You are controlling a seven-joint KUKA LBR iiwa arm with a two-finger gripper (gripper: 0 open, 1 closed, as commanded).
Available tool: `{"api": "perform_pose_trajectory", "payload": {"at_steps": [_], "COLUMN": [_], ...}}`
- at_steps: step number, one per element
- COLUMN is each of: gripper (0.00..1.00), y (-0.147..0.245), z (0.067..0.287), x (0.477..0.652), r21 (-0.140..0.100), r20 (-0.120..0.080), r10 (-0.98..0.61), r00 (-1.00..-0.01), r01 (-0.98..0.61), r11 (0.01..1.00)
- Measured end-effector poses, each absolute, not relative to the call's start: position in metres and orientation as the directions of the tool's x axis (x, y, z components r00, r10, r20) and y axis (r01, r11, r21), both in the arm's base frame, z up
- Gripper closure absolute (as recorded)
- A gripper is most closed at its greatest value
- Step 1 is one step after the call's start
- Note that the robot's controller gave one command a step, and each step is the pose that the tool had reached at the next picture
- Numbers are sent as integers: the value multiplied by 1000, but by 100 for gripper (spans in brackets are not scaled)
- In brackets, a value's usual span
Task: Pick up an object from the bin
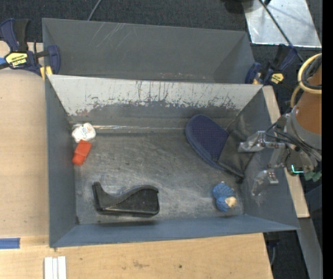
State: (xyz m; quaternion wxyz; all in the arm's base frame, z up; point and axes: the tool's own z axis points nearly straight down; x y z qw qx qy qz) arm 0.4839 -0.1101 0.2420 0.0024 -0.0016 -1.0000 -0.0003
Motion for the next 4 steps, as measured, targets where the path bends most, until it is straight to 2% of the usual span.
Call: {"api": "perform_pose_trajectory", "payload": {"at_steps": [1, 2, 3, 4], "gripper": [0, 0, 100, 100], "y": [-74, -117, -120, -117], "z": [132, 81, 84, 196], "x": [507, 577, 583, 591], "r21": [0, 7, 8, 3], "r20": [3, 2, -21, -11], "r10": [317, 374, 377, 433], "r00": [-949, -927, -926, -901], "r01": [317, 374, 376, 433], "r11": [949, 927, 926, 901]}}
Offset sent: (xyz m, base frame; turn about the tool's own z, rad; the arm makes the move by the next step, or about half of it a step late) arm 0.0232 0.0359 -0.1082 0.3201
